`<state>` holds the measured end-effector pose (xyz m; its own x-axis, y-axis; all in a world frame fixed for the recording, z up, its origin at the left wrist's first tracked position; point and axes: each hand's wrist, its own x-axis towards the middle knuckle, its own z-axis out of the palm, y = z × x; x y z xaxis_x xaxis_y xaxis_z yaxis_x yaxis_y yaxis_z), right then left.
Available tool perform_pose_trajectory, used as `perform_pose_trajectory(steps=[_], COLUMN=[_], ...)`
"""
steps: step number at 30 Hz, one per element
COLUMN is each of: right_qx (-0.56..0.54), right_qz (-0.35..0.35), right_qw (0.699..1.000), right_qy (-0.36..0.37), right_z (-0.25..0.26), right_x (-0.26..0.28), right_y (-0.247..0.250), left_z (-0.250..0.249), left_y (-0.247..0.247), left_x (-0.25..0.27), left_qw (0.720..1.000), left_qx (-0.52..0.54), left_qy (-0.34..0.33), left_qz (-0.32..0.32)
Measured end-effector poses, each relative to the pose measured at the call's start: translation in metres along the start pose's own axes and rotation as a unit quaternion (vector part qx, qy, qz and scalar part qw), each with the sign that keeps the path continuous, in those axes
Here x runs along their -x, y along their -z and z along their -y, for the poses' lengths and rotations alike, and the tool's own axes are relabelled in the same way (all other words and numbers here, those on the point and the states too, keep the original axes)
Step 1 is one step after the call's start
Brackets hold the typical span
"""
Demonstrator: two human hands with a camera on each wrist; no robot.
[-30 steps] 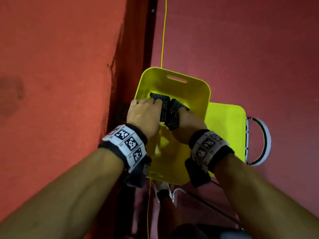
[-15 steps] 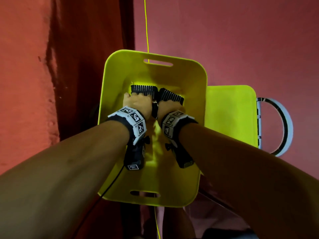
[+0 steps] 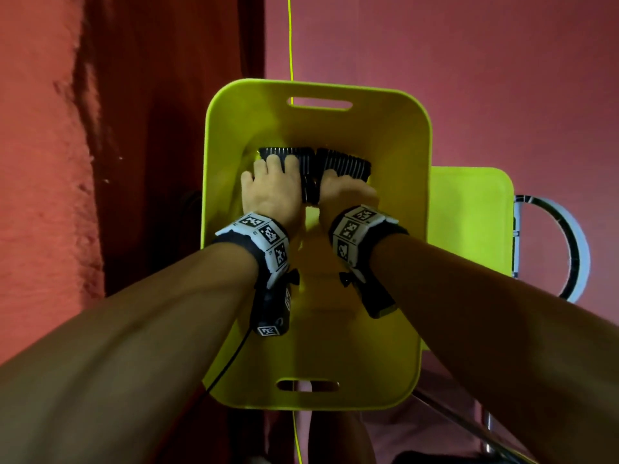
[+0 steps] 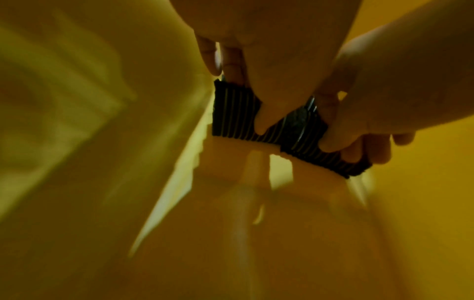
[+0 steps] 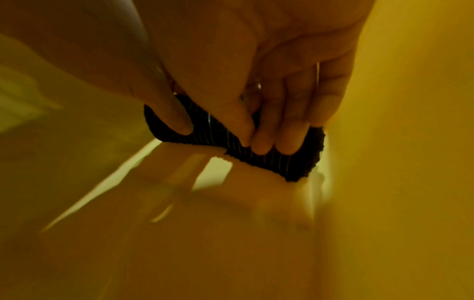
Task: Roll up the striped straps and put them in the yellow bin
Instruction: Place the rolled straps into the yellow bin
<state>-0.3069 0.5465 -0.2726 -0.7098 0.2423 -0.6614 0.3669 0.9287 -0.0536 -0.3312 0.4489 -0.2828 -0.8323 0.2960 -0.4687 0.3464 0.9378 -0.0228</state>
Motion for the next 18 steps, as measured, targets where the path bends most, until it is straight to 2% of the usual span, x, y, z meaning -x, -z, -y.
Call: perform_pose_trajectory(steps=[5, 8, 10, 14, 18], right_qx=[0.002, -0.038, -0.055, -0.072, -0.081], right_qz=[-0.006, -0.014, -0.034, -0.085, -0.172], right_qw=[1.0, 0.999, 0.997, 0.989, 0.962], right_qy=[0.015, 0.022, 0.045, 0.094, 0.194], right_z=[-0.002, -0.001, 0.0, 0.014, 0.067], right_x=[0.025, 0.048, 0.068, 0.118, 0.177], right_y=[-0.004, 0.005, 0.017, 0.054, 0.086], left_z=[0.003, 0.001, 0.003, 0.022, 0.083], left_y=[0.007, 0.02, 0.036, 0.082, 0.12], left_x=[0.02, 0.044, 0.065, 0.123, 0.191], left_qw=[0.999, 0.99, 0.983, 0.954, 0.918], left_qx=[0.022, 0.072, 0.111, 0.256, 0.336], left_qy=[-0.011, -0.034, -0.037, -0.026, 0.022], left_qz=[-0.036, -0.113, -0.14, -0.157, -0.211])
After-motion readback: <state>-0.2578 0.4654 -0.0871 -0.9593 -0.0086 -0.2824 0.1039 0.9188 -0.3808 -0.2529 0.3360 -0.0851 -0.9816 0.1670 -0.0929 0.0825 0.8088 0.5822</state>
